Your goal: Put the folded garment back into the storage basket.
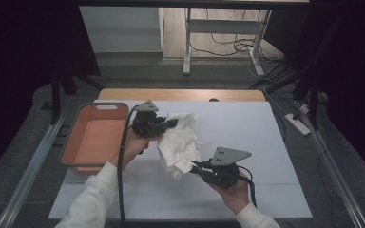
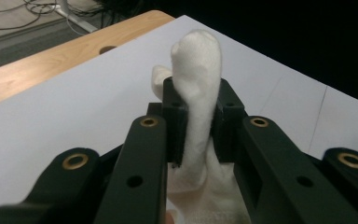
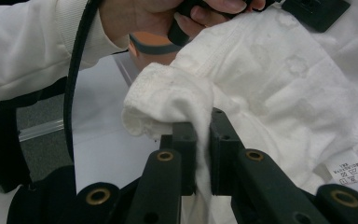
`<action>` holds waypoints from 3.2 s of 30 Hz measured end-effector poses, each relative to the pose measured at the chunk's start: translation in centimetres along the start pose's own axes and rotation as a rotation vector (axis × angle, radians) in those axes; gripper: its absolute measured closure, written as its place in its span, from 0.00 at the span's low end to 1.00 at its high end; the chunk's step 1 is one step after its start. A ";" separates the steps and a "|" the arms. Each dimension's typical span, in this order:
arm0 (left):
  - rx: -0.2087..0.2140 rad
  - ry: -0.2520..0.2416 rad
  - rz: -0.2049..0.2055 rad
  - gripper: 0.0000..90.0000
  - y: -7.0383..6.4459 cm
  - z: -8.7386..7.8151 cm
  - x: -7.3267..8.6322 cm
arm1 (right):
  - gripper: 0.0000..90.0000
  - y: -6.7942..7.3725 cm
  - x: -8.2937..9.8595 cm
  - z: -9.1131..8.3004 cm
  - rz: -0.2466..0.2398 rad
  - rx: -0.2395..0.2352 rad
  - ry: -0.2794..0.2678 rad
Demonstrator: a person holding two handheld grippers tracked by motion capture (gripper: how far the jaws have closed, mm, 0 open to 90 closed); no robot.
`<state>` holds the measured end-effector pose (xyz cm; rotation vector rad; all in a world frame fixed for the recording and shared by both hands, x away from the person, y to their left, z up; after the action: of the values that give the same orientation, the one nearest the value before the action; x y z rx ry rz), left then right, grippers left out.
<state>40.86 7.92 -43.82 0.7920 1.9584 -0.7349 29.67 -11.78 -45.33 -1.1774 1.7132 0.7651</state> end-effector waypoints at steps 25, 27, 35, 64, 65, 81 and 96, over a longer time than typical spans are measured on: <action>-0.101 -0.008 -0.009 0.86 3.2 -4.6 -0.3 | 0.93 0.4 -2.8 4.4 -0.031 -0.001 -0.009; -0.110 -0.007 -0.009 0.86 3.5 -4.9 -0.3 | 0.93 0.4 -3.0 4.8 -0.033 -0.003 -0.009; -0.152 -0.016 -0.016 0.86 4.9 -7.2 -0.6 | 0.93 0.7 -4.6 6.5 -0.053 -0.014 -0.020; -0.255 -0.048 -0.040 0.86 9.6 -15.1 0.7 | 0.93 3.5 -9.5 14.5 -0.097 -0.105 -0.031; -0.256 -0.048 -0.042 0.86 9.7 -15.2 0.7 | 0.93 3.6 -9.6 14.7 -0.095 -0.107 -0.035; -0.285 -0.047 -0.060 0.86 11.0 -16.7 1.5 | 0.93 4.3 -10.2 16.9 -0.094 -0.131 -0.034; -0.332 -0.021 -0.088 0.86 13.3 -18.5 3.3 | 0.93 5.2 -11.0 20.4 -0.105 -0.165 -0.001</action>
<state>40.37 30.81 -40.95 0.4983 2.0355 -0.4481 33.03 11.68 -43.61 -1.3678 1.5972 0.8549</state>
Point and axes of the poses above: each handheld gripper's, and its own axes: z roughly forward along the jaws, x roughly out of its underside, y roughly to its left, the point moved 5 cm from there along z, roughly forward along the jaws, and after that the axes turned 1 degree about -y, right-handed, at the moved point
